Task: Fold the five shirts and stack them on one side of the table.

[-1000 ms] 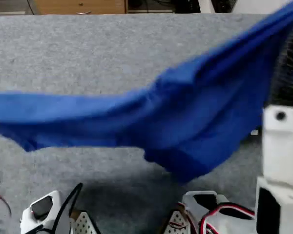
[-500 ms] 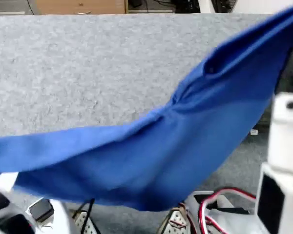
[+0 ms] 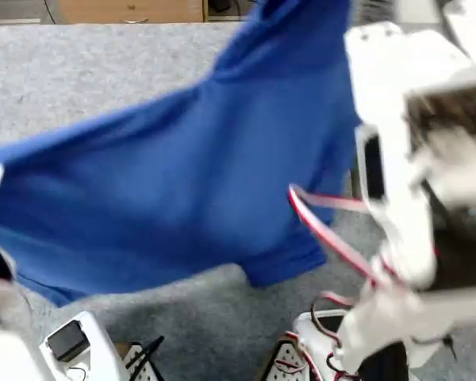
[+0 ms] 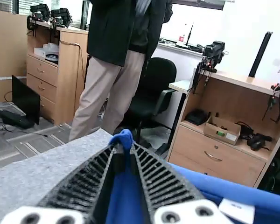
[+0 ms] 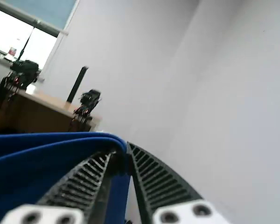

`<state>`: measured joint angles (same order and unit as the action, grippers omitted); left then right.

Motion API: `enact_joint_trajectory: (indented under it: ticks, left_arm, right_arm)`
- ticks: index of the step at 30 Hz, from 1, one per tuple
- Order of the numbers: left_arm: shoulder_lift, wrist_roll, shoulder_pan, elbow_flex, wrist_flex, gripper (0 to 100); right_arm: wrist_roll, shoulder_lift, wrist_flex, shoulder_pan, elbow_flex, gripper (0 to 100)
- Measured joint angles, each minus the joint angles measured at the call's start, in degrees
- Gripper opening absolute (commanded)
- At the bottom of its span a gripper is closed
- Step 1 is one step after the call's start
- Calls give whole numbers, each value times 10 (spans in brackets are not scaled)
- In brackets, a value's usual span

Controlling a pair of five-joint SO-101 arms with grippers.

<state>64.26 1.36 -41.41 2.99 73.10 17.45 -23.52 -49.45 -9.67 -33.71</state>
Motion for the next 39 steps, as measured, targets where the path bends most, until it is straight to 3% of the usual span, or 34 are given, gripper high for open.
enact_joint_trajectory:
  ticks: [3,7,12,15,19,22,26,30,39]
  left_arm:
    - [-10,0,5,-111,-119,21]
    - [-40,-1,62,-275,-296,21]
    - [-135,-2,109,-452,-552,19]
    - [-211,-2,115,-449,-627,19]
    - [-345,-1,114,-368,-629,19]
    - [-438,-1,112,-274,-586,19]
    - [-500,-1,111,-182,-489,19]
    - [-505,-1,110,-166,-403,19]
    - [-505,-22,98,-202,-221,19]
  right_arm:
    - [0,25,92,-10,111,2]
    - [0,98,218,-25,203,2]
    - [0,215,279,-46,182,2]
    - [0,296,283,-51,127,2]
    - [0,396,264,-57,29,2]
    - [0,447,195,-58,-55,2]
    - [0,463,44,-59,-158,2]
    - [4,462,-145,-59,-249,2]
    - [172,462,-497,-57,-340,2]
